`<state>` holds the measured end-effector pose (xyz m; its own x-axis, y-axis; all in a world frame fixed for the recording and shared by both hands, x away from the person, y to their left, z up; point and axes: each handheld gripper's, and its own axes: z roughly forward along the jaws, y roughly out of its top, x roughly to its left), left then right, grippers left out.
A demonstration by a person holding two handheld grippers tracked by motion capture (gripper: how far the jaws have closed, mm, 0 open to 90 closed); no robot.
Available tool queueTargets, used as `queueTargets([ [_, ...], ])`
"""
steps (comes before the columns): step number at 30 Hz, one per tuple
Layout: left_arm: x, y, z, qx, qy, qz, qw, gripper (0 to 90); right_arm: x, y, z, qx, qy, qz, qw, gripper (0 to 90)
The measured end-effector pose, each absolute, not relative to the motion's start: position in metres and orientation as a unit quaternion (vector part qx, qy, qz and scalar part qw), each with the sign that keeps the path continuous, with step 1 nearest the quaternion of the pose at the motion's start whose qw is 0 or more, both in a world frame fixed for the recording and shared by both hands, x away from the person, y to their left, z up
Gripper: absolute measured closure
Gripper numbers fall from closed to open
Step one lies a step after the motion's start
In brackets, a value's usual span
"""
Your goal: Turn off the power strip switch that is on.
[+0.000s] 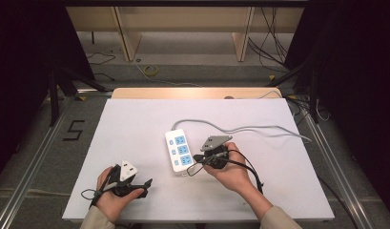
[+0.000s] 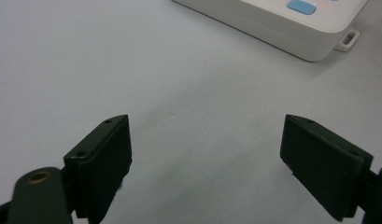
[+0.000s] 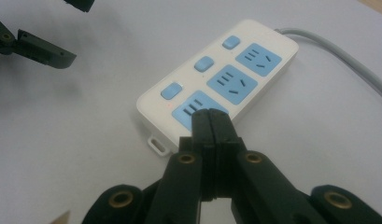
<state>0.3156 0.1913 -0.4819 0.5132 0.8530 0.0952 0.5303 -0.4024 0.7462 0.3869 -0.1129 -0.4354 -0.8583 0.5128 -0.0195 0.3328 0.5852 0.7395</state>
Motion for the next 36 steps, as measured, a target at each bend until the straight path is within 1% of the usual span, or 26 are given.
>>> queueTargets([
  [36, 0.316, 0.191, -0.482, 0.803, 0.429, 0.240, 0.337, 16.4, 0.395, -0.089, -0.434, 0.235, 0.894, 0.365, 0.106, 90.0],
])
